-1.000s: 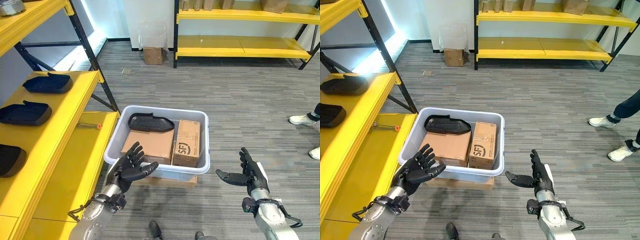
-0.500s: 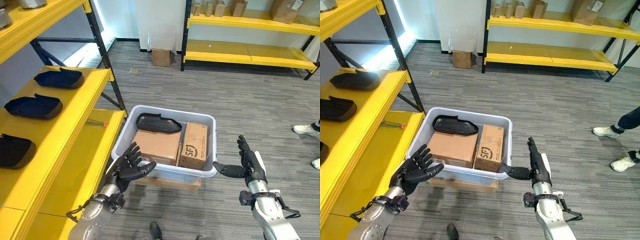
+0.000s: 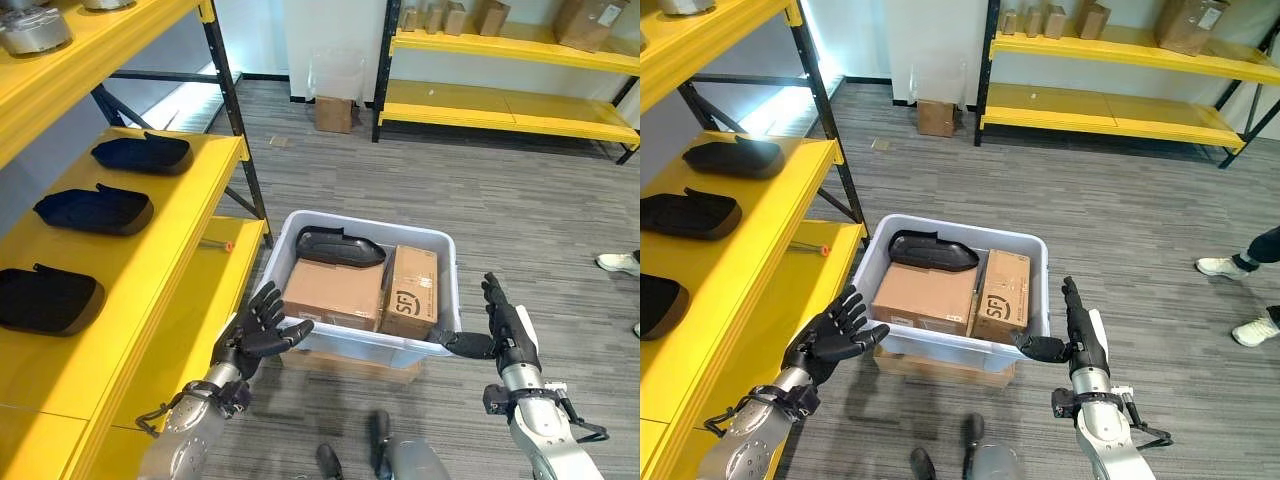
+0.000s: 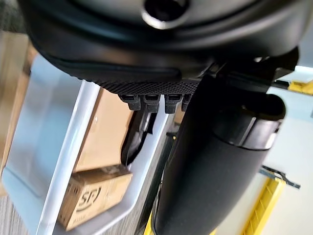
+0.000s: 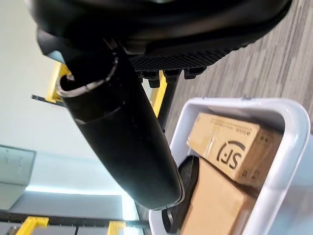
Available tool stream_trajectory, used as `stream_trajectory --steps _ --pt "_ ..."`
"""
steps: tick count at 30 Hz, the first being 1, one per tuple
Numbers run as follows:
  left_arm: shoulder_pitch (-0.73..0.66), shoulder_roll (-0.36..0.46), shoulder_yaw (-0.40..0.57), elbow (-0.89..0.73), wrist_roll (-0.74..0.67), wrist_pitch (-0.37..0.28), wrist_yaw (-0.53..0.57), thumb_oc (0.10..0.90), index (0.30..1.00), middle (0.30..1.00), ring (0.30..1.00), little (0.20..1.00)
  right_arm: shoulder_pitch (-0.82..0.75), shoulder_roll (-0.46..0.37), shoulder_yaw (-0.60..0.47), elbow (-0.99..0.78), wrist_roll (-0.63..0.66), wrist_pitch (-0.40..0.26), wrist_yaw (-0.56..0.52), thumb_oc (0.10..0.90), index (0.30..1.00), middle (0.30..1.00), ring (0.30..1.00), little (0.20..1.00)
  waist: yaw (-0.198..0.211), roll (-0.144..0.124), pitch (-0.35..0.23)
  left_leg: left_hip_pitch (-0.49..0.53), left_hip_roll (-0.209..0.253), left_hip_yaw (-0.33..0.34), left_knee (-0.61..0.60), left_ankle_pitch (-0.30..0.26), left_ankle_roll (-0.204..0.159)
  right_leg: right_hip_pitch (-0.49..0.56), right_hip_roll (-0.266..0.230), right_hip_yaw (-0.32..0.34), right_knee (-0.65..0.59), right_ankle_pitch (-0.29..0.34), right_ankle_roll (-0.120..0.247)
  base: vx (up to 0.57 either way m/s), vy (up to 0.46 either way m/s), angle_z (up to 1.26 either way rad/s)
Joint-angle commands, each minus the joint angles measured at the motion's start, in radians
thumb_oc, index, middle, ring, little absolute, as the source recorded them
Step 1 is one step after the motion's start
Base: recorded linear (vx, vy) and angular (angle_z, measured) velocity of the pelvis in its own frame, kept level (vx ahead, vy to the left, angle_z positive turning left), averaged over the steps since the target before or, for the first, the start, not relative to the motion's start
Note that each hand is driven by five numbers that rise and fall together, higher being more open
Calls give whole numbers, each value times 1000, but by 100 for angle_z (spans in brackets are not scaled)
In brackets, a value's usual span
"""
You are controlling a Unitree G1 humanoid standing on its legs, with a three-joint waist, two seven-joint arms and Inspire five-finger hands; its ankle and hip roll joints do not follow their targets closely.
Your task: Move parts from the plastic box to the shelf.
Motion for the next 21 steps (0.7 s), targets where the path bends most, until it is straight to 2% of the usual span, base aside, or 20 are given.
stream_trajectory --steps 1,5,13,21 --pt "-28 34 13 -119 -14 -91 -62 900 1000 1000 1000 1000 -118 -27 -94 -40 -19 -116 -24 900 1000 1000 1000 1000 -4 -5 -45 117 89 -101 -67 -50 -88 62 -5 17 -28 115 30 100 -58 78" --pt "-36 34 -8 -124 -22 -87 -33 900 1000 1000 1000 1000 -127 -20 -69 -22 -33 -98 -31 900 1000 1000 1000 1000 -5 -1 -57 135 101 -79 -67 -48 -103 101 -23 3 -71 134 39 114 -58 25" --pt "-16 34 -1 -143 -24 -67 -13 900 1000 1000 1000 1000 -98 -23 -63 -20 -32 -78 -50 900 1000 1000 1000 1000 -8 4 -70 136 111 -42 -67 -49 -109 169 -15 -23 -112 105 20 62 -44 -1" --pt "4 38 0 -156 -26 -55 -20 900 1000 1000 1000 1000 -93 -31 -68 -31 -32 -66 -70 900 1000 1000 1000 1000 -10 10 -81 129 116 -14 -67 -43 -113 198 1 -16 -126 80 7 44 -50 -3"
